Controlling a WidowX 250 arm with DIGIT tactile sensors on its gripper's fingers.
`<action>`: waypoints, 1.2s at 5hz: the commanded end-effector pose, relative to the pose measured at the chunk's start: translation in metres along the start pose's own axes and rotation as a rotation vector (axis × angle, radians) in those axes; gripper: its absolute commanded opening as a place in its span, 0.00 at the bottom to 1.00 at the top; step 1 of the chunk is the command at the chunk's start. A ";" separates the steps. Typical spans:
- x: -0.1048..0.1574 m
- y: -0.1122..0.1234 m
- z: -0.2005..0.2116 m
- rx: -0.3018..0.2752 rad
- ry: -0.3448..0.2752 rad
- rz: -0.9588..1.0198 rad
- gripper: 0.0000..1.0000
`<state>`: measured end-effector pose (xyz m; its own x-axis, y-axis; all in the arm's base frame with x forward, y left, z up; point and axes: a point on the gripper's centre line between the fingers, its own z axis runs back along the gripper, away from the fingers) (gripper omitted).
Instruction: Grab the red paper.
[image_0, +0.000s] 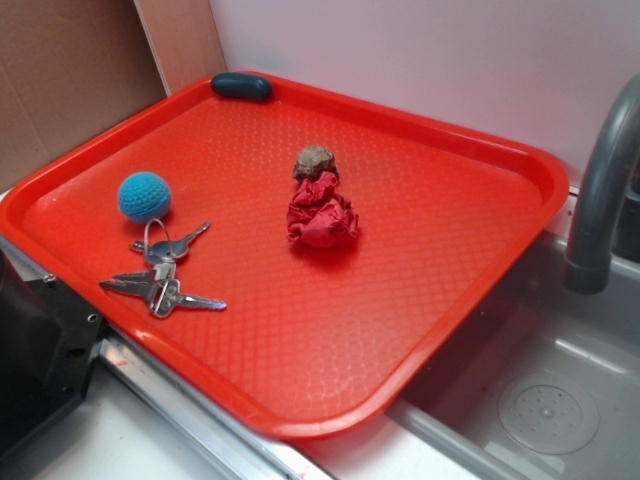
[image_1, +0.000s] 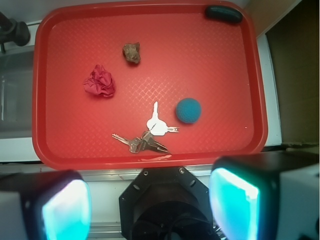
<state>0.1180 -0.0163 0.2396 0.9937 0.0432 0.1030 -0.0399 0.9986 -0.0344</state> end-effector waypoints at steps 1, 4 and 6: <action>0.000 0.000 0.000 0.000 0.000 0.000 1.00; 0.054 -0.060 -0.107 -0.147 -0.108 -0.013 1.00; 0.094 -0.081 -0.169 -0.134 -0.066 -0.034 1.00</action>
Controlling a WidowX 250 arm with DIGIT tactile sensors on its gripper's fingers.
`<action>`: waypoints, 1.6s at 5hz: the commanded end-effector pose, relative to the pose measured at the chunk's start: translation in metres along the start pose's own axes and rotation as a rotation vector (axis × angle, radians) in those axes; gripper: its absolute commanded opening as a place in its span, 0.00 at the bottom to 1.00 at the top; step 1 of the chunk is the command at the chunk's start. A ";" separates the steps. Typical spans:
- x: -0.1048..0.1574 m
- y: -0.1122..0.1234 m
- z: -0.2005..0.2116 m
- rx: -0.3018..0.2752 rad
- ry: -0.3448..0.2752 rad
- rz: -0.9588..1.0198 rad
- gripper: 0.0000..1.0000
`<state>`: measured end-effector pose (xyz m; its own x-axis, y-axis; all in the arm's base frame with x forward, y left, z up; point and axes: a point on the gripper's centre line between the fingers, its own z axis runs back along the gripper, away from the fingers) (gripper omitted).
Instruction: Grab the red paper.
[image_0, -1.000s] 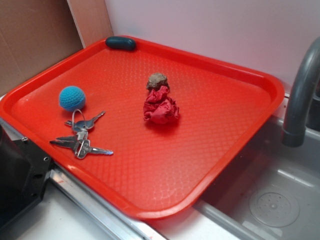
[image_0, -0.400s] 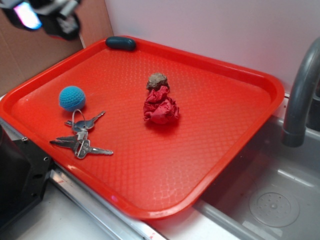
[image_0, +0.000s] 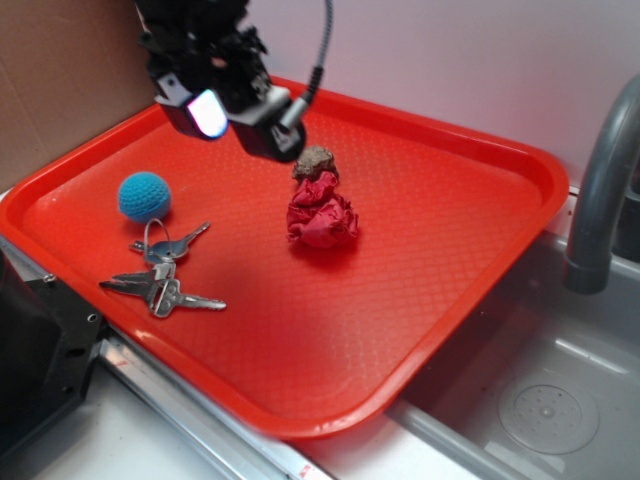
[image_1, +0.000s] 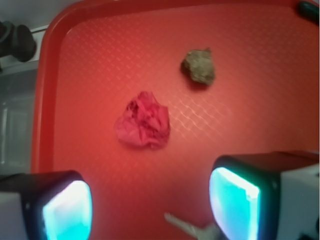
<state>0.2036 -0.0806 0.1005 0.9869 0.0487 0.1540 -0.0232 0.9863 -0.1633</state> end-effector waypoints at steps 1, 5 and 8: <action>0.029 -0.014 -0.054 0.043 -0.014 -0.058 1.00; 0.025 -0.011 -0.079 0.061 0.085 -0.087 0.00; -0.006 0.005 0.040 0.119 0.095 -0.117 0.00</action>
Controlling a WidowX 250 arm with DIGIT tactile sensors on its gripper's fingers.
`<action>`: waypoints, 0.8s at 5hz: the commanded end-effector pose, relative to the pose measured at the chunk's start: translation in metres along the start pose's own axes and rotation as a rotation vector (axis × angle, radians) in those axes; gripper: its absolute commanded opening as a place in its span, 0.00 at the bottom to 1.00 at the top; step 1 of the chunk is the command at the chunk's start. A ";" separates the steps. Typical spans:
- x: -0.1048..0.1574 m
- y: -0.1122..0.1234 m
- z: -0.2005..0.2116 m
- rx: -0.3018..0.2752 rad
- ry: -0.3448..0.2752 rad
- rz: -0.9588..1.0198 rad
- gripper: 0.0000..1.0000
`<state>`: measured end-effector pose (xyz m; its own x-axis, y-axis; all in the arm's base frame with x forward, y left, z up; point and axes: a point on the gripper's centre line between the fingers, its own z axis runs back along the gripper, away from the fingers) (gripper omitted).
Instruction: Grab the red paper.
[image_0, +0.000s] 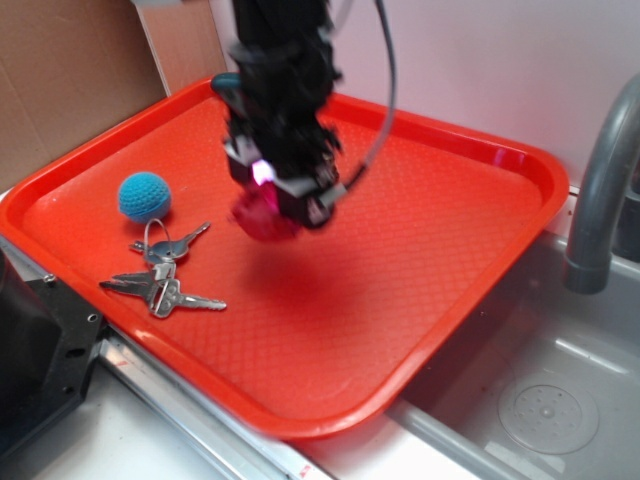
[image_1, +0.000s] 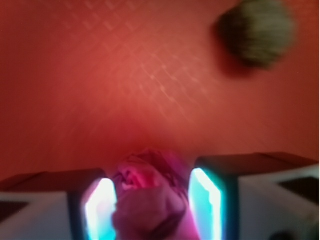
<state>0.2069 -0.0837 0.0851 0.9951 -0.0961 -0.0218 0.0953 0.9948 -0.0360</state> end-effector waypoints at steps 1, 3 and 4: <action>-0.024 0.013 0.059 0.026 -0.114 0.026 0.00; -0.043 0.057 0.129 0.068 -0.132 0.197 0.00; -0.040 0.069 0.127 -0.004 -0.095 0.167 0.28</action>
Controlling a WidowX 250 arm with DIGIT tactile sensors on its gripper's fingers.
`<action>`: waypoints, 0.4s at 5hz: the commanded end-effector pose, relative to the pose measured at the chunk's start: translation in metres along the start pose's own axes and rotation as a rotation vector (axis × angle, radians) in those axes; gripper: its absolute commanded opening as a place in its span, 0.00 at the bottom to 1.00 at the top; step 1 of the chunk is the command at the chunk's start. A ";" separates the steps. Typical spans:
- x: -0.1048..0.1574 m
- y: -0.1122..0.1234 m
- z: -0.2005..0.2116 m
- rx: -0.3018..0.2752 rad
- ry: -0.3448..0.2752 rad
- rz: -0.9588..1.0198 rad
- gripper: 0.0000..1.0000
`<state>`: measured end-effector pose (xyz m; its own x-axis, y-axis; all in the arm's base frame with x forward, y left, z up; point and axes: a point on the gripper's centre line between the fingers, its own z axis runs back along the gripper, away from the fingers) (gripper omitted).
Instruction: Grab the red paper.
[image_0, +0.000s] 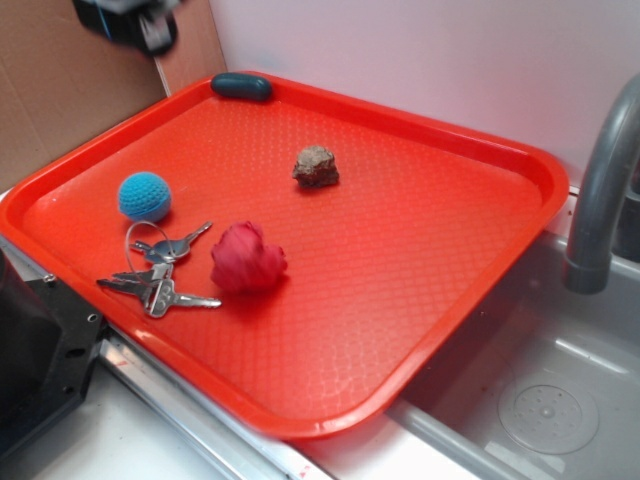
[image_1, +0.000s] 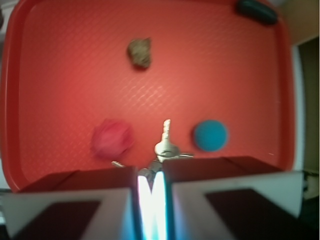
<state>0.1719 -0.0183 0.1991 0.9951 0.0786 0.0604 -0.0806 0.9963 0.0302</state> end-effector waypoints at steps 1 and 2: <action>0.011 0.002 -0.020 -0.128 -0.005 -0.205 1.00; 0.010 -0.029 -0.058 -0.090 0.021 -0.458 1.00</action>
<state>0.1854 -0.0421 0.1340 0.9313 -0.3641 0.0065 0.3640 0.9302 -0.0484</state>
